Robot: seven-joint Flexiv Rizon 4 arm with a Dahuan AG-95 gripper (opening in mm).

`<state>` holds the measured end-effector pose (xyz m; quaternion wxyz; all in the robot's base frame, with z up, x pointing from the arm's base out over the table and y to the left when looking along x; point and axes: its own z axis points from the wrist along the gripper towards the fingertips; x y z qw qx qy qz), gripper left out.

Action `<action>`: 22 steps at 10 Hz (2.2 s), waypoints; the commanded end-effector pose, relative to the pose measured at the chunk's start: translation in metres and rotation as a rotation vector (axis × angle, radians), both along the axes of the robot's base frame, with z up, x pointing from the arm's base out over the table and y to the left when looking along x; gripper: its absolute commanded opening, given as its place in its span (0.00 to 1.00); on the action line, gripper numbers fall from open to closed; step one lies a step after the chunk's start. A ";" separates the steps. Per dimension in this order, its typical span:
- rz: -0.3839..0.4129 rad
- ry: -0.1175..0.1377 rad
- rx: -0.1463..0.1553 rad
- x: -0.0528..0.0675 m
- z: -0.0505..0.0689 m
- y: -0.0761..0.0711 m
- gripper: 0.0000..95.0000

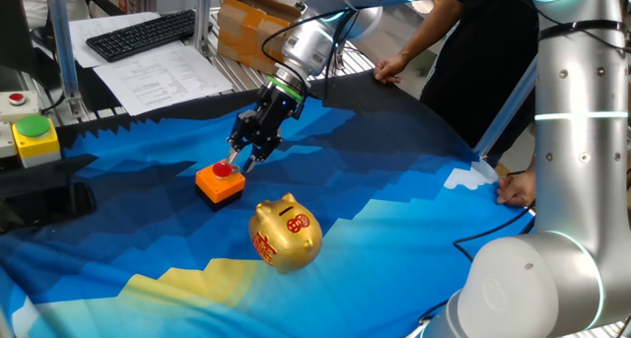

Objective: Drop coins into a piggy bank

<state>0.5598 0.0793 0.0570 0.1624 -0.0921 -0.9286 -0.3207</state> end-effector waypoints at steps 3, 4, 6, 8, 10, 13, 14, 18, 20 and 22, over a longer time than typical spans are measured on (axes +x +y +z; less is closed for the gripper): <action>0.004 0.011 0.015 -0.004 -0.001 0.003 0.40; 0.008 0.015 0.019 -0.004 -0.001 0.003 0.40; 0.032 0.030 0.026 -0.004 0.000 0.003 0.40; 0.055 0.032 0.030 -0.004 0.001 0.003 0.40; 0.073 0.040 0.033 -0.004 0.001 0.003 0.40; 0.085 0.049 0.034 -0.005 0.001 0.003 0.20; 0.085 0.050 0.034 -0.007 0.001 0.004 0.20; 0.084 0.052 0.033 -0.011 0.002 0.005 0.20; 0.085 0.052 0.032 -0.011 0.002 0.005 0.20; 0.086 0.052 0.033 -0.011 0.002 0.005 0.20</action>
